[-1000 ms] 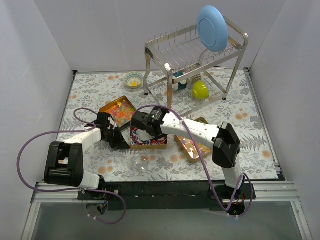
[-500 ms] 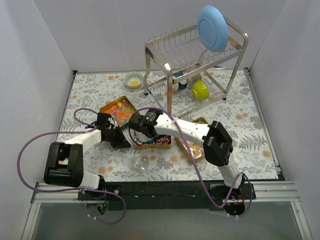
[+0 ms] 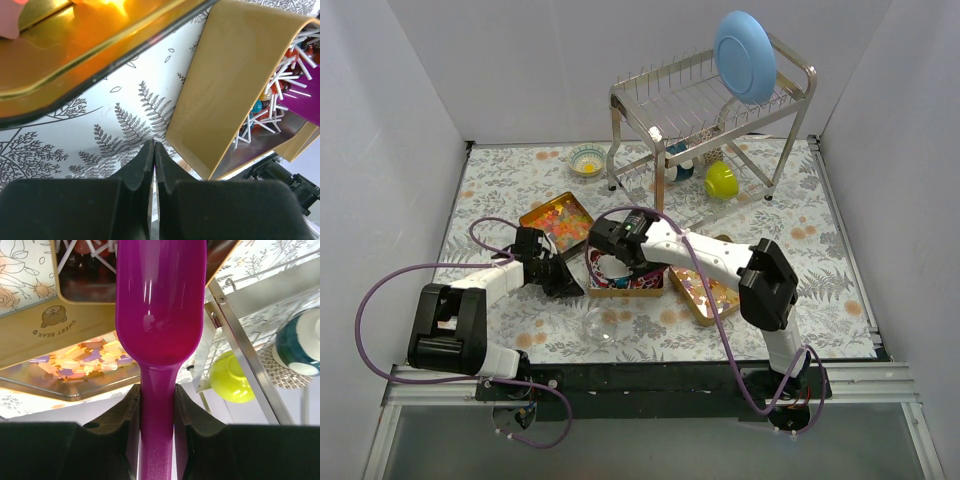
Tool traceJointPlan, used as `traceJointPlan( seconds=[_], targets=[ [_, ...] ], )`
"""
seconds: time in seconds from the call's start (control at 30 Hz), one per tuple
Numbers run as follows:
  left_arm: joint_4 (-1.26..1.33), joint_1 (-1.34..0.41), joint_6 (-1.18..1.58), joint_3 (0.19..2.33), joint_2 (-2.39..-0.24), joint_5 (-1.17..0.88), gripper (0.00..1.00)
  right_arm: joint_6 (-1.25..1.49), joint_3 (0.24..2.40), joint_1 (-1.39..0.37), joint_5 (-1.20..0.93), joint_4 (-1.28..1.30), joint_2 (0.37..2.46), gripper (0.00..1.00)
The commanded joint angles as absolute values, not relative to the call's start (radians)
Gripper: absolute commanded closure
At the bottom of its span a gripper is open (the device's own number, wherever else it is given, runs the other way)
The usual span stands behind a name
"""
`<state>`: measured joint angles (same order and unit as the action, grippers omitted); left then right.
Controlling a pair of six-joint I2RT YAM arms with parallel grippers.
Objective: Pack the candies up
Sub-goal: Scoop the fake candies from the storage box.
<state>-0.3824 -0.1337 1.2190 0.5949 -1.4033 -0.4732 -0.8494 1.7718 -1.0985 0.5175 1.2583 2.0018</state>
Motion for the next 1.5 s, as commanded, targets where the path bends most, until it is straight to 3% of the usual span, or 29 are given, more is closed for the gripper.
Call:
traceJointPlan(
  seconds=[0.0,0.87,1.47],
  targets=[
    [-0.354,-0.141,1.201,0.591,-1.387,-0.503,1.00,-0.856,1.755,-1.049,0.406,1.305,2.017,0.99],
    [-0.348,-0.184,1.157,0.629,-1.491,-0.497,1.00,-0.799,1.985,-1.075,0.341,1.301,2.229,0.99],
    [-0.339,-0.184,1.137,0.638,-1.499,-0.486,1.00,-0.842,1.939,-1.075,0.233,1.155,2.247,0.99]
  ],
)
